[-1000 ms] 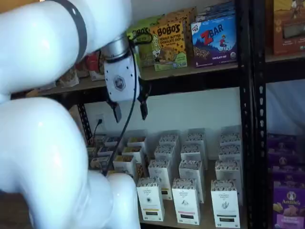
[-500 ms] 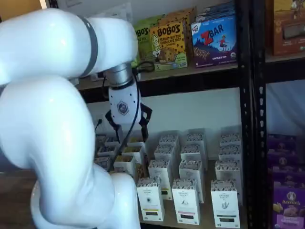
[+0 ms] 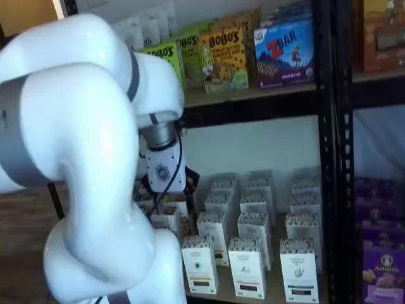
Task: Pick up the white box with a yellow strip in the middle, on the bottom shelf, the fourth box from the left
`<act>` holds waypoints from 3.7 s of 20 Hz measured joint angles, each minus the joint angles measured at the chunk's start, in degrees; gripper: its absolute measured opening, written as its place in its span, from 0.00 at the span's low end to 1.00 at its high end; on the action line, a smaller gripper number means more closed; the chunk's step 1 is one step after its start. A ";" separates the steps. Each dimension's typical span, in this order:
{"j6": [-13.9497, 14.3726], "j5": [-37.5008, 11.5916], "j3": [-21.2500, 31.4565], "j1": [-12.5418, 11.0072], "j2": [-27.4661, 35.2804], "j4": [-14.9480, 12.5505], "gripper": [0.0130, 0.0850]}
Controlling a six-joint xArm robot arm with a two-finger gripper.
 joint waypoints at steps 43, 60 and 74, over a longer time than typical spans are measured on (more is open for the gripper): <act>12.39 -46.90 -7.44 4.31 49.97 -9.51 1.00; 17.80 -50.88 -19.03 2.89 64.47 -16.46 1.00; 30.06 -52.30 -28.81 1.22 72.68 -30.57 1.00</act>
